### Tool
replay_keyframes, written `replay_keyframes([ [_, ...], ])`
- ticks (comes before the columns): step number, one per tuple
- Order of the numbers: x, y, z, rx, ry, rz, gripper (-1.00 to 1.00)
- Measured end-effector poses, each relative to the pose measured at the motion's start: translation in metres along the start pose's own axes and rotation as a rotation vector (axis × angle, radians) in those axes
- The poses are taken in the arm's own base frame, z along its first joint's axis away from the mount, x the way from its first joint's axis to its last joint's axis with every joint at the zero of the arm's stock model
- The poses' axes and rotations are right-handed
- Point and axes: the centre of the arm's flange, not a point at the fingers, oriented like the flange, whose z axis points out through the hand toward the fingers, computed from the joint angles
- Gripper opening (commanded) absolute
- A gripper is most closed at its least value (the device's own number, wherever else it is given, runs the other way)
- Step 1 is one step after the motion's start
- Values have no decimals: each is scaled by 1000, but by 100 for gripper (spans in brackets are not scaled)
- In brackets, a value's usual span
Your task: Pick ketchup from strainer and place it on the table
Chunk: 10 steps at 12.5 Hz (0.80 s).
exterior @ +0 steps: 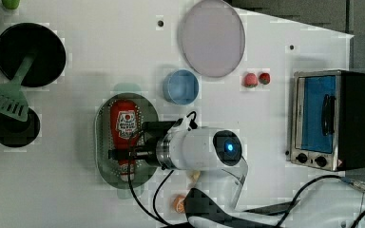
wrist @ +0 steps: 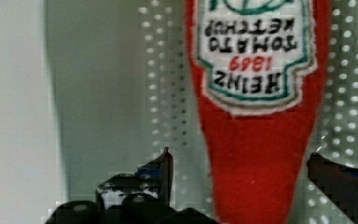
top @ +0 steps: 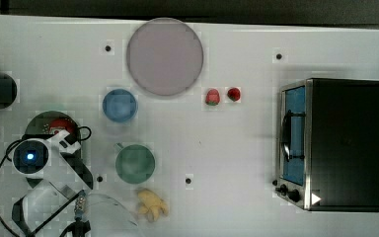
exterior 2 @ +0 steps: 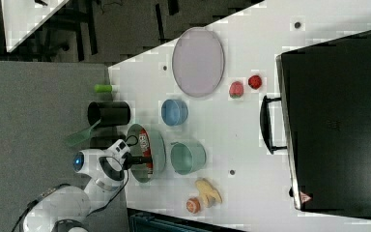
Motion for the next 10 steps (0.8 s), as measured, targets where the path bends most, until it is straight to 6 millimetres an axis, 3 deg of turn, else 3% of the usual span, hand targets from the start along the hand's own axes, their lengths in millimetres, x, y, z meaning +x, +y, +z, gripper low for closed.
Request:
replay_keyframes([
  [2, 0, 2, 8, -13, -1, 4, 92],
  [5, 6, -2, 11, -25, 19, -8, 20],
  [8, 8, -9, 3, -25, 37, -22, 12],
  [10, 11, -12, -14, -19, 45, 16, 12],
])
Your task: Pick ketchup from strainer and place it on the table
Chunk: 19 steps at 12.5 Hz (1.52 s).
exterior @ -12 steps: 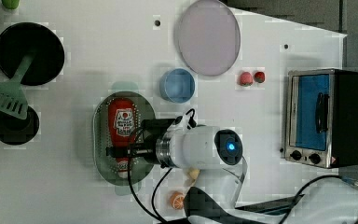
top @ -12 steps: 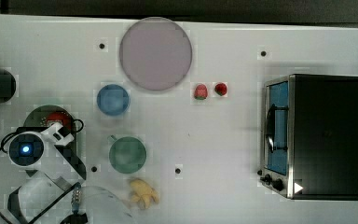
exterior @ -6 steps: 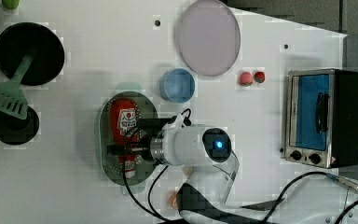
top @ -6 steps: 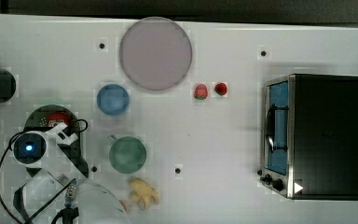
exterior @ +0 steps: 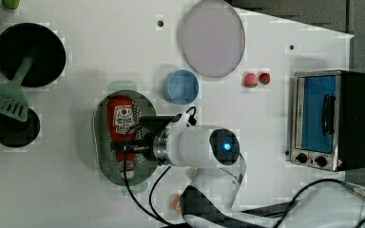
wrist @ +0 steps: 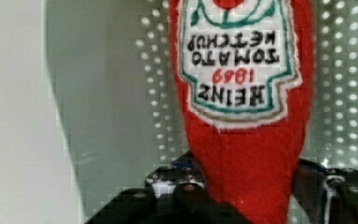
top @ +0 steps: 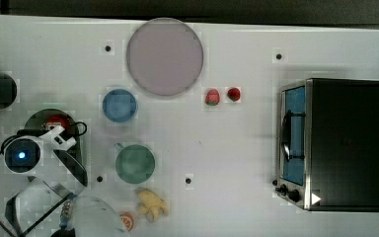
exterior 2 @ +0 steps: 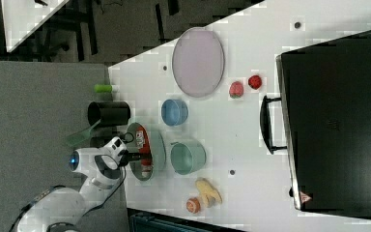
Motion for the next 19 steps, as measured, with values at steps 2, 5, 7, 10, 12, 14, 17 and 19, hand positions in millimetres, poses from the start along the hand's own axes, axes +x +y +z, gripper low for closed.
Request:
replay_keyframes([
  [2, 3, -6, -40, -25, 26, 22, 12],
  [5, 4, -14, -122, -34, 75, 100, 12],
  [7, 2, -11, -179, -71, 106, 138, 12],
  [10, 20, 17, -251, -89, 199, 221, 12],
  [12, 38, 59, -280, -115, 225, 311, 12],
  [14, 65, 114, -290, -116, 226, 425, 12],
  [17, 96, 218, -292, -137, 189, 620, 12],
  [19, 100, 294, -283, -157, 150, 751, 12],
])
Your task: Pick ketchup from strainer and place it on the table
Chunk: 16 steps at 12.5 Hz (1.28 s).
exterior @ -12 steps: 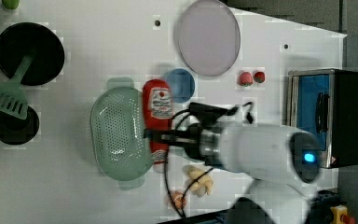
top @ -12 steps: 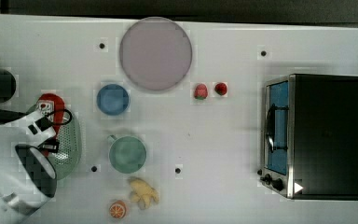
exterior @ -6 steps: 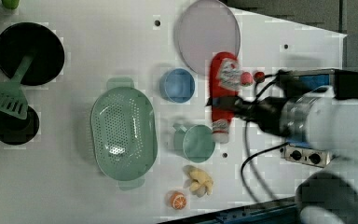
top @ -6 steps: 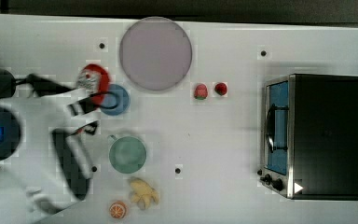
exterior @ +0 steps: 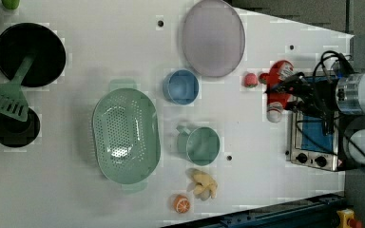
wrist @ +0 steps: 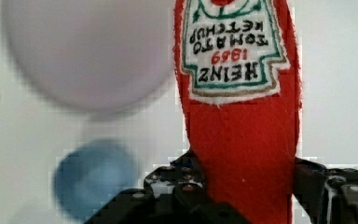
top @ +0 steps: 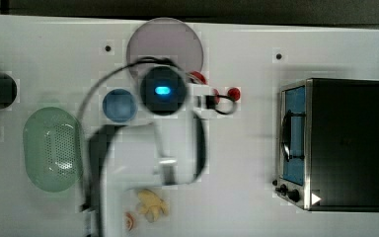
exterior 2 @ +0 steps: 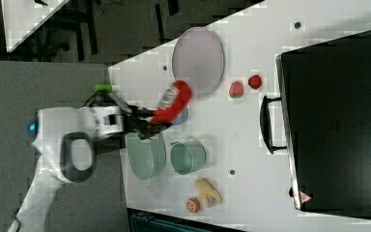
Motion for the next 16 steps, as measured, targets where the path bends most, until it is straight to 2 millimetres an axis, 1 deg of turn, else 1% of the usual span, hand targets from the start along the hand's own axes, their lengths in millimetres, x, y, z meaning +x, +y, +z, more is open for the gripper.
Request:
replay_keyframes([
  [1, 21, 24, 13, -17, -17, 52, 12],
  [2, 40, 44, 23, -29, -31, 99, 12],
  [4, 62, 74, 46, -43, -46, 147, 12],
  [5, 66, 84, 59, -49, -50, 163, 12],
  [6, 66, 89, 74, -55, -64, 175, 21],
  [9, 53, 90, 133, -72, -93, 161, 85],
  [10, 44, 89, 151, -79, -106, 149, 99],
  [11, 33, 90, 166, -104, -135, 132, 100],
  [12, 23, 90, 175, -120, -155, 119, 100],
  [13, 16, 87, 176, -128, -163, 107, 100],
  [14, 14, 82, 168, -139, -168, 88, 100],
  [15, 11, 77, 152, -155, -183, 79, 100],
  [16, 14, 70, 128, -155, -186, 77, 100],
])
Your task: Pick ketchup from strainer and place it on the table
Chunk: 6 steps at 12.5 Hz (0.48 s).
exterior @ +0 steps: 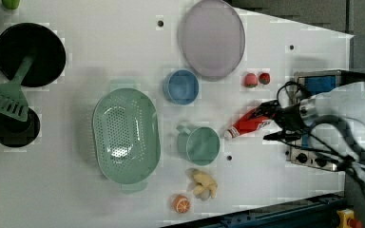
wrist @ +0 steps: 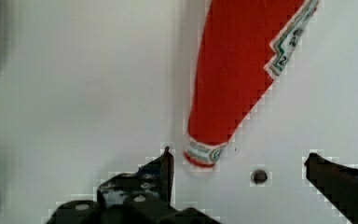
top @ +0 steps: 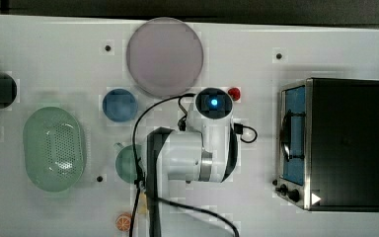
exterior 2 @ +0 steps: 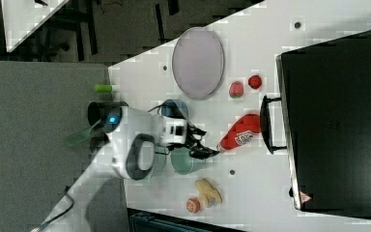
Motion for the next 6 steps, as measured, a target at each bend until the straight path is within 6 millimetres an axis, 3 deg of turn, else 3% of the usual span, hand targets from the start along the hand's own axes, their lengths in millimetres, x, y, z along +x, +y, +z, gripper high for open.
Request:
replay_keyframes([
  [2, 0, -11, -82, 42, 59, -13, 100],
  [4, -2, -18, -185, 157, 179, -19, 100],
  [6, -17, -9, -276, 218, 257, -24, 100],
])
